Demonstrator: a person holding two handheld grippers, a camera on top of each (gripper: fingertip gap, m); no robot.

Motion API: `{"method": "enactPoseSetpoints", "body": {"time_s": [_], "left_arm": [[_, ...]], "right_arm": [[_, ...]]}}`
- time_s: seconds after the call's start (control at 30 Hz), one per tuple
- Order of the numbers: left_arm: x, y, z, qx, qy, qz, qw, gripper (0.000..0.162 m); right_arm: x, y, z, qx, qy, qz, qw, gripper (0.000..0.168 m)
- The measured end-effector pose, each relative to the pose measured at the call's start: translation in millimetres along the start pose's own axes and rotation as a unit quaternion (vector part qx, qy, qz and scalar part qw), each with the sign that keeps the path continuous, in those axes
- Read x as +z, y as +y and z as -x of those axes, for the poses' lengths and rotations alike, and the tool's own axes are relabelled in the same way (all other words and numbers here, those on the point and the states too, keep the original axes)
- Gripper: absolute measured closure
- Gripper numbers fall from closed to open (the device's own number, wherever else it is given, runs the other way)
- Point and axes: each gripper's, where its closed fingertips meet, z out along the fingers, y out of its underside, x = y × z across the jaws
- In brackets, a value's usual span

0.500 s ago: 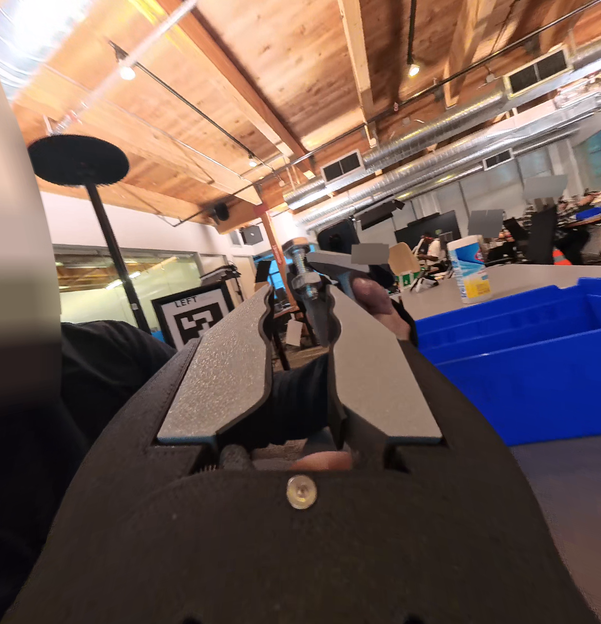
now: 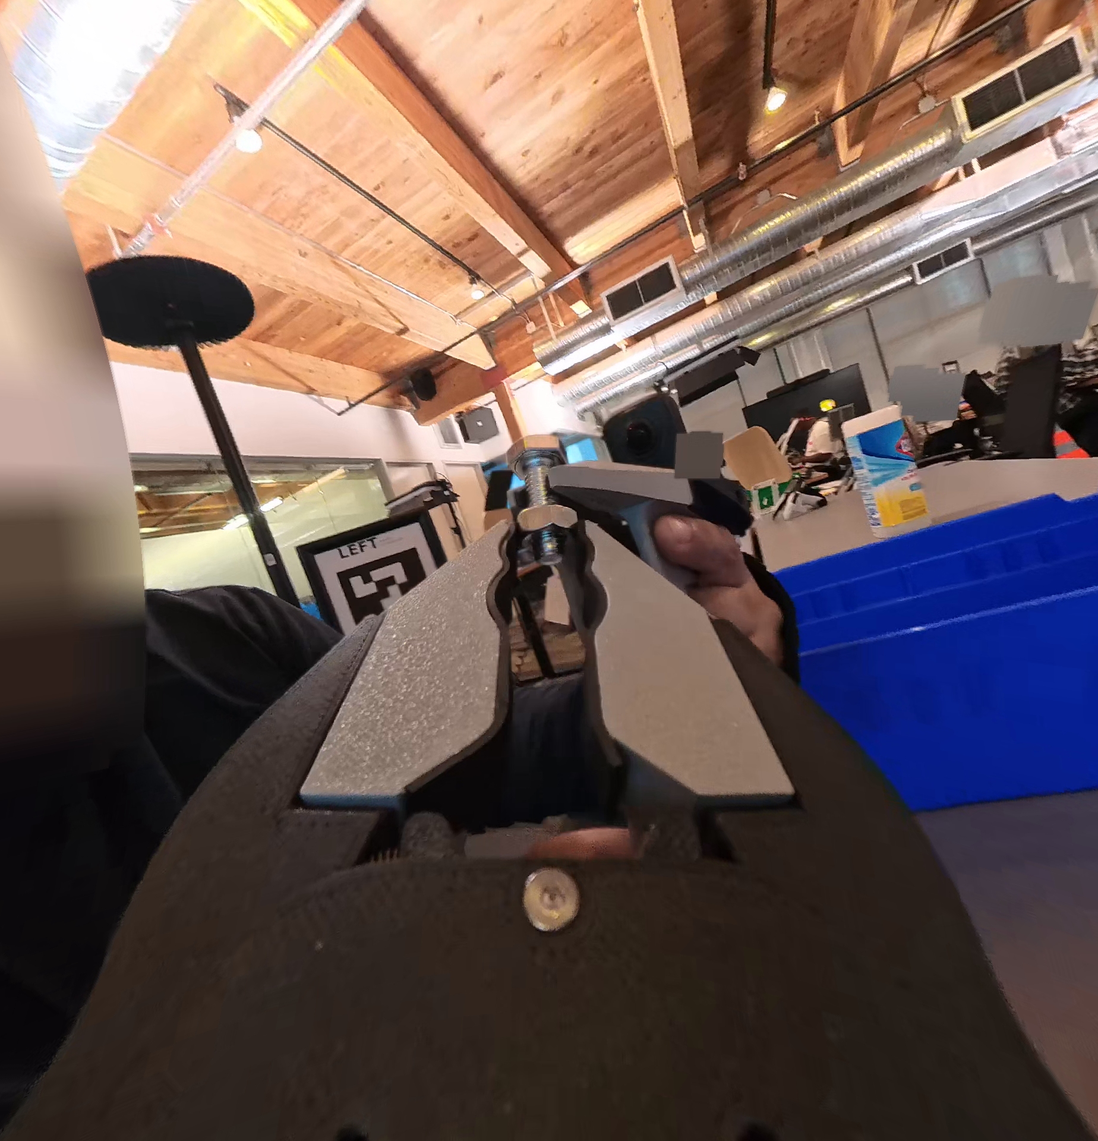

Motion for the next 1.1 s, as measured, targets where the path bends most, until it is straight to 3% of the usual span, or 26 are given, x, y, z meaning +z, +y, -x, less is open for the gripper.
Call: {"method": "enactPoseSetpoints", "body": {"time_s": [0.2,0.33,0.4,0.47,0.77,0.9,1.1], "left_arm": [[-7.5,5.1,9.9,-0.009,-0.03,0.009,0.999,0.154],[-8.1,10.6,22.4,0.016,-0.092,0.026,0.995,0.149],[-8.5,13.2,25.2,0.035,-0.115,0.039,0.992,0.143],[-11.6,7.4,29.8,0.047,-0.137,0.024,0.989,0.122],[-52.8,-15.6,69.2,0.035,-0.23,-0.02,0.972,0.13],[-68.0,-25.2,77.6,0.034,-0.25,-0.038,0.967,0.131],[-60.6,1.6,72.2,0.046,-0.242,0.051,0.968,0.118]], "right_arm": [[-1.5,5.3,-15.3,-0.03,0.058,0.034,0.997,0.153],[-6.7,5.4,-26.4,-0.032,0.095,0.048,0.994,0.153],[-8.8,5.6,-29.7,-0.036,0.107,0.055,0.992,0.153],[-9.7,8.0,-34.2,-0.039,0.121,0.064,0.99,0.153],[-16.2,22.5,-57.5,-0.057,0.191,0.118,0.973,0.154],[-26.5,24.8,-72.3,-0.085,0.248,0.149,0.953,0.154],[-52.3,31.8,-94.6,-0.138,0.34,0.234,0.9,0.154]]}}
